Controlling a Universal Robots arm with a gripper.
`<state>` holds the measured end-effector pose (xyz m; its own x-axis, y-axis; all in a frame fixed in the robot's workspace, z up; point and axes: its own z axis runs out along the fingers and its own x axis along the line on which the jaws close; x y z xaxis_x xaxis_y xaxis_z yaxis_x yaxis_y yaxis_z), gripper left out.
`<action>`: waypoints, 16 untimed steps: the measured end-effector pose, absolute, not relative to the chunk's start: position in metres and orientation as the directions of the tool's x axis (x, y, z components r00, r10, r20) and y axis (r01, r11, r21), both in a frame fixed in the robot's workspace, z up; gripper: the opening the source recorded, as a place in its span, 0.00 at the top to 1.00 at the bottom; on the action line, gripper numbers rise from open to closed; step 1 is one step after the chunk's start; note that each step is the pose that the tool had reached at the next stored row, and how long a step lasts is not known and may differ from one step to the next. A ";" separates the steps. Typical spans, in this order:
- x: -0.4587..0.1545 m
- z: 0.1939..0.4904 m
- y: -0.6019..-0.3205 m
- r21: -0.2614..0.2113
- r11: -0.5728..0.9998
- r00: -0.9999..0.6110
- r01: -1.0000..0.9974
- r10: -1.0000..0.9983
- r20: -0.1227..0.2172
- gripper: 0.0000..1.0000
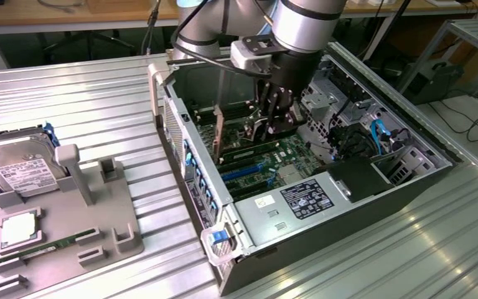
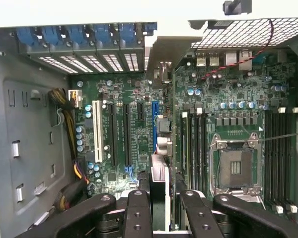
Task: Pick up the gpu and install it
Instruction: 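Insert the gpu into the slot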
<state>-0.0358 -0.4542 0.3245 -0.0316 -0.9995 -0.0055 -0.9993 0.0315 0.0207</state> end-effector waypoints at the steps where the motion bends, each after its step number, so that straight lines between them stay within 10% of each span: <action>1: -0.036 0.324 -0.454 0.021 0.032 -0.032 -0.999 -0.999 -0.006 0.72; 16: -0.036 0.314 -0.454 0.019 0.032 -0.032 -0.999 -0.999 -0.006 0.72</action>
